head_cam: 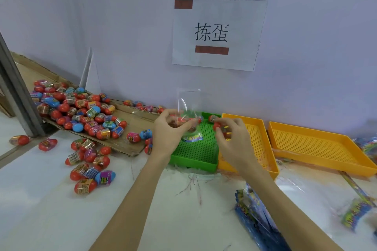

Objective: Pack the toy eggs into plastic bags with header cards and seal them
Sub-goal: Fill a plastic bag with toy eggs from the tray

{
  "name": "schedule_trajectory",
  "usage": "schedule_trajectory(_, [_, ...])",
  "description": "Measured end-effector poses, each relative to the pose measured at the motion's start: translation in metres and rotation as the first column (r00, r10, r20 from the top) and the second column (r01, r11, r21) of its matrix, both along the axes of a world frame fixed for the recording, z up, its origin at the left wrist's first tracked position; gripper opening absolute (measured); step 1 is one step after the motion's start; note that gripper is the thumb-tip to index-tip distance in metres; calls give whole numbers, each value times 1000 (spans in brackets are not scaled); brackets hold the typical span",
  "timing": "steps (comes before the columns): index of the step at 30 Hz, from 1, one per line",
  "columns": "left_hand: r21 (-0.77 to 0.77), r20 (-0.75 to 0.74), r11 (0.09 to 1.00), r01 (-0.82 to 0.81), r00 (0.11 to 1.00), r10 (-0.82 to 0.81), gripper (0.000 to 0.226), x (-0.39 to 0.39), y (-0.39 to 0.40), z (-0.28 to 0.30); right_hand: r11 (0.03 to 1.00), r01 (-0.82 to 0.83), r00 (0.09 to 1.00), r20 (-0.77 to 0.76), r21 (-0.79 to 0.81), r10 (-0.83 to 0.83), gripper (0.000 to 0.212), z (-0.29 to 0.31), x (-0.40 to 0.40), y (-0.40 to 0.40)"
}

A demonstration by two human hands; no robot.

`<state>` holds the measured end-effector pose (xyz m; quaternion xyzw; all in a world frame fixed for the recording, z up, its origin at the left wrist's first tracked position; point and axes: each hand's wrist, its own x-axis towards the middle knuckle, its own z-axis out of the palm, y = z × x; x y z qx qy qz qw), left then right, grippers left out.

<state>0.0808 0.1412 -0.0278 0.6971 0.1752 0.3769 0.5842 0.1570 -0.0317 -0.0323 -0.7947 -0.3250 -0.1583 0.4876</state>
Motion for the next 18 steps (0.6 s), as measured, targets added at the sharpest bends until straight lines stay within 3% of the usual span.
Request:
schedule_trajectory(3, [205,-69,978,23,998,-9,47,0,-12,0,988,54,992,109,145,-70,39,-8,-17,-37])
schedule_trajectory(5, [330,-72,941,69,996,-47,47,0,-21,1,968,52,995,71,244,-71,47,0,-20,-45])
schedule_trajectory(8, [500,-76,857,125,992,-100,50,-1,-32,1,922,34,997,52,386,-59,39,20,-26,-47])
schedule_trajectory(11, [627,-45,764,153,986,-161,50,-2,-40,1,952,-5,974,218,305,-65,30,25,-33,-46])
schedule_trajectory(18, [703,-34,687,183,974,-224,50,-2,-49,0,989,44,961,265,139,-80,28,24,-34,-48])
